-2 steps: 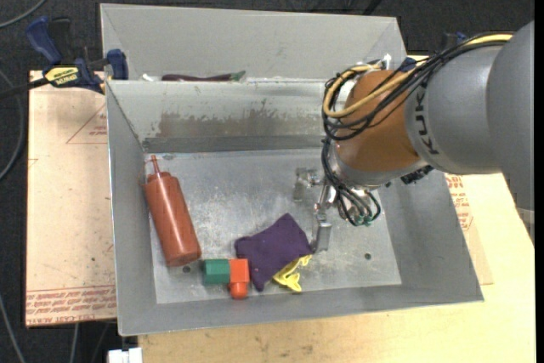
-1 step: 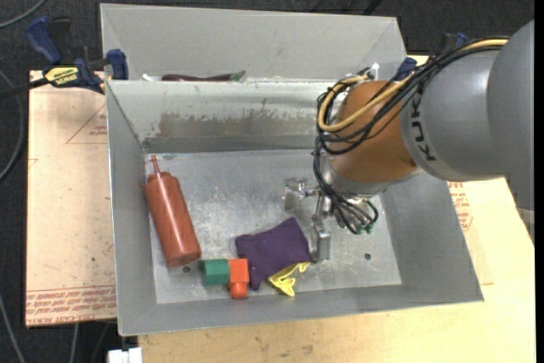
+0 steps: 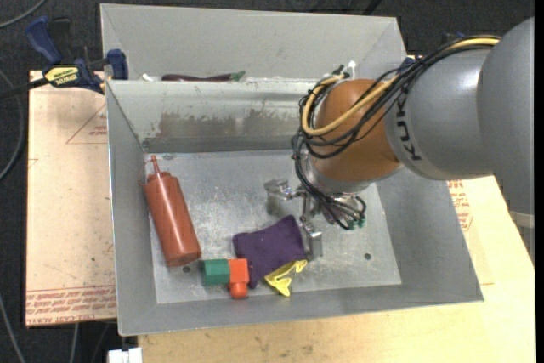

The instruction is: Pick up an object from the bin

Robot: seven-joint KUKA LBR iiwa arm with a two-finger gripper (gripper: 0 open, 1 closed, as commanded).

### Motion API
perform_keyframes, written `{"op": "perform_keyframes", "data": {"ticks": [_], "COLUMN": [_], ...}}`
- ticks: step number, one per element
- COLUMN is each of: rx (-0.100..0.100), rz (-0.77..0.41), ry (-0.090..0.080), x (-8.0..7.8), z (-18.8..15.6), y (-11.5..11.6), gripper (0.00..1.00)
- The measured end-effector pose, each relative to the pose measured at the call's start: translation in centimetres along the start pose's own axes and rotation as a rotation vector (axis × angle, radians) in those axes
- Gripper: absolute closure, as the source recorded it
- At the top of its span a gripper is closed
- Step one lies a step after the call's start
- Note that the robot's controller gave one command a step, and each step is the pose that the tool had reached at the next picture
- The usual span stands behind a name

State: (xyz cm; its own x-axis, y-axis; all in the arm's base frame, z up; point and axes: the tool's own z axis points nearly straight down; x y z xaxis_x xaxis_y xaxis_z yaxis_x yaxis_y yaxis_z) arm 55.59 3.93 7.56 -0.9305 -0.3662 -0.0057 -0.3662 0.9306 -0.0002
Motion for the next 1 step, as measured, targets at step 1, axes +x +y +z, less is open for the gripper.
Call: {"op": "perform_keyframes", "data": {"ticks": [1], "rx": [0.0], "rz": [-0.025], "ry": [-0.001], "x": [0.09], "z": [0.57], "y": [3.58], "gripper": [1.0]}}
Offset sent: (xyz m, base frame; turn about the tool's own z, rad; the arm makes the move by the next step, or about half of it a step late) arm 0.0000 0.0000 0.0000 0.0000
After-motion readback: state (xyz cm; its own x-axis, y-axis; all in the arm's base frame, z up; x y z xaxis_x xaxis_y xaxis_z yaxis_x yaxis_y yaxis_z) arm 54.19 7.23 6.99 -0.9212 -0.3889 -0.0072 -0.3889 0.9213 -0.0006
